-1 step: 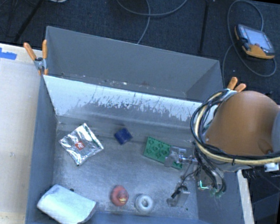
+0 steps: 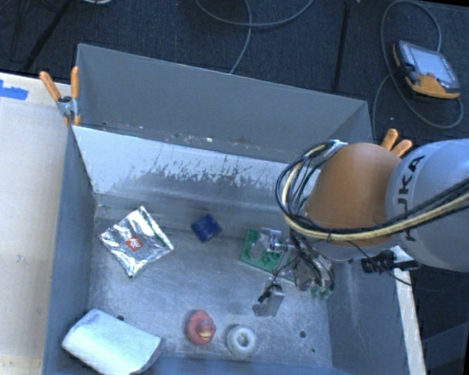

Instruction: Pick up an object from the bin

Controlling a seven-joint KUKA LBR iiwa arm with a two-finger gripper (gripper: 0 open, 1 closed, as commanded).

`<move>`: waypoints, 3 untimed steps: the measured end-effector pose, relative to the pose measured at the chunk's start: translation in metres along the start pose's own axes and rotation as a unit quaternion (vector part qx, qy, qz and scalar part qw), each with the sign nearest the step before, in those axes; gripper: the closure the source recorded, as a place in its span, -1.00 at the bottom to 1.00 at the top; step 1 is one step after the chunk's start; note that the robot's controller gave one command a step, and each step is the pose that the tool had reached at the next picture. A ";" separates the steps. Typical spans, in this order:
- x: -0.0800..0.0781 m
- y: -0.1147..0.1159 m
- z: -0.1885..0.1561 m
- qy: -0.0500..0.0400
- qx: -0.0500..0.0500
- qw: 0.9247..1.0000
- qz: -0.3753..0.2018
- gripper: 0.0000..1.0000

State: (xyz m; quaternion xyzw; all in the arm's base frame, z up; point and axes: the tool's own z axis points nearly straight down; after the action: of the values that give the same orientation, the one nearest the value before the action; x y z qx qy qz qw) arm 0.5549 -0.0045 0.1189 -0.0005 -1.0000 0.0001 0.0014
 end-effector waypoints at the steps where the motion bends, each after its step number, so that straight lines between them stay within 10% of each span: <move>1: -0.056 -0.036 0.040 -0.003 0.001 1.000 0.014 -1.00; 2: -0.053 -0.039 0.048 -0.003 -0.001 0.998 0.060 -1.00; 3: -0.054 -0.038 0.046 -0.004 -0.001 0.998 0.060 1.00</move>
Offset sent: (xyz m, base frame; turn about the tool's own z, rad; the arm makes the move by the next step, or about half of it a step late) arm 0.0539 -0.0340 -0.0376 0.0243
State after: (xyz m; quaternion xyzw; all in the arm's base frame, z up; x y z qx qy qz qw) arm 0.6083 -0.0430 0.0724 -0.0603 -0.9982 -0.0011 -0.0028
